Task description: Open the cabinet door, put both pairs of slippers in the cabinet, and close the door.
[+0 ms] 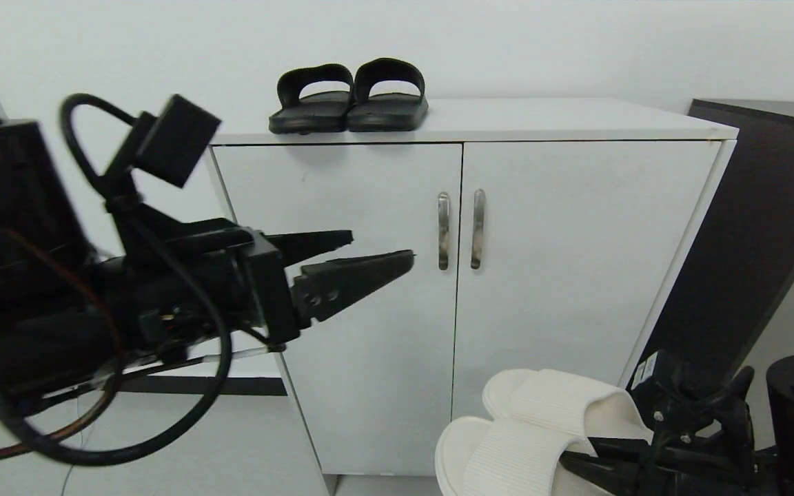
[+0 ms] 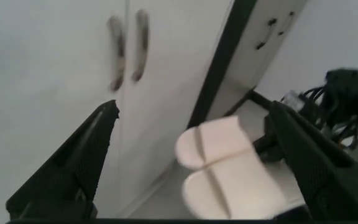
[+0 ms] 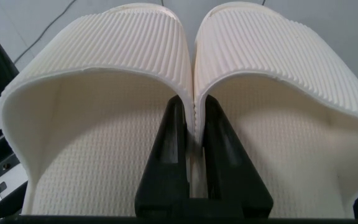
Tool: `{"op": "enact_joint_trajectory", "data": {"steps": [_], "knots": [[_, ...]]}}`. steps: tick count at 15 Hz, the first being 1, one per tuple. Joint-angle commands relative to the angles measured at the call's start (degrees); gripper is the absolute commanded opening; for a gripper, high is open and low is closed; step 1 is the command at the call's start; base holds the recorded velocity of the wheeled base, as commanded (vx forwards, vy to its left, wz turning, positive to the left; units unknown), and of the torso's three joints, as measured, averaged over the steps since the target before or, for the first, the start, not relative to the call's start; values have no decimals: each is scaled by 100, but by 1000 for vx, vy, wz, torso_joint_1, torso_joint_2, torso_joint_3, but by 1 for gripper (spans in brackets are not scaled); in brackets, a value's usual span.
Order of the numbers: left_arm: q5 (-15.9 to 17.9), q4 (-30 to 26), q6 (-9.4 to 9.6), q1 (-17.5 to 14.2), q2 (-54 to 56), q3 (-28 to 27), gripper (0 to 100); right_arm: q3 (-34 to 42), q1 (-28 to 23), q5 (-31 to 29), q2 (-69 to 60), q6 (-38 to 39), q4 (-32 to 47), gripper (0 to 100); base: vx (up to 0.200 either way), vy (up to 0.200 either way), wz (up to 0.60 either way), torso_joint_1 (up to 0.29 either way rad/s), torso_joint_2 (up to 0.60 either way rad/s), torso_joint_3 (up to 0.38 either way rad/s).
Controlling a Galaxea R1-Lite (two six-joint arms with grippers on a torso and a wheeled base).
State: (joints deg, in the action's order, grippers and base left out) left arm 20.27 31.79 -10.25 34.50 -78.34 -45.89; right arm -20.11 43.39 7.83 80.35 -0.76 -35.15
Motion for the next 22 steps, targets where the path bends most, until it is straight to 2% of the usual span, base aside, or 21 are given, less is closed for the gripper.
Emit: {"op": "enact_joint_trajectory", "data": {"steps": [1, 2, 3, 4, 5, 6, 7, 8, 9, 12, 14, 15, 17, 19, 21, 22], "knots": [[65, 125, -82, 347, -938, -650, 100, 8, -6, 0, 69, 5, -1, 0, 0, 0, 0, 0, 0, 0], [214, 125, -258, 558, -1342, -1063, 100, 16, -6, 8, 77, 5, -1, 0, 0, 0, 0, 0, 0, 0], [302, 99, -381, 628, -1421, -1195, 100, 16, -6, 8, 104, 14, -1, 0, 0, 0, 0, 0, 0, 0], [671, 90, -741, 663, -1597, -1441, 100, 25, -6, 8, 113, 5, -1, 0, 0, 0, 0, 0, 0, 0], [1093, 90, -864, 646, -1738, -1608, 100, 34, -6, 8, 113, 5, -1, 0, 0, 0, 0, 0, 0, 0], [1339, 90, -961, 637, -1852, -1696, 100, 43, -6, 8, 121, 5, -1, 0, 0, 0, 0, 0, 0, 0], [1383, 99, -1093, 637, -1984, -1827, 100, 43, -6, 8, 130, 5, -1, 0, 0, 0, 0, 0, 0, 0], [1356, 117, -1119, 637, -2133, -1915, 100, 43, -6, 8, 130, 5, -1, 0, 0, 0, 0, 0, 0, 0], [1277, 125, -1119, 628, -2212, -1968, 100, 43, 3, 8, 130, 5, -1, 0, 0, 0, 0, 0, 0, 0], [697, 125, -1058, 628, -2283, -1994, 100, 43, 3, 8, 148, 5, -1, 0, 0, 0, 0, 0, 0, 0], [-129, 125, -996, 725, -2291, -2003, 100, 43, 3, 8, 148, 5, -1, 0, 0, 0, 0, 0, 0, 0], [-340, 125, -944, 734, -2318, -2047, 100, 43, 3, 8, 148, 5, -1, 0, 0, 0, 0, 0, 0, 0], [-665, 108, -820, 734, -2555, -2241, 100, 43, 3, 8, 157, 5, 8, 0, 0, 0, 0, 0, 0, 0], [-885, 90, -820, 734, -2792, -2513, 100, 43, 3, 8, 148, -4, 8, 0, 0, 0, 0, 0, 0, 0], [-937, 37, -820, 725, -3021, -2821, 100, 43, 3, 8, 157, -4, 8, 0, 0, 0, 0, 0, 0, 0], [-1140, -59, -820, 716, -3153, -2979, 100, 51, 3, 8, 174, -4, 8, 0, 0, 0, 0, 0, 0, 0]]}}
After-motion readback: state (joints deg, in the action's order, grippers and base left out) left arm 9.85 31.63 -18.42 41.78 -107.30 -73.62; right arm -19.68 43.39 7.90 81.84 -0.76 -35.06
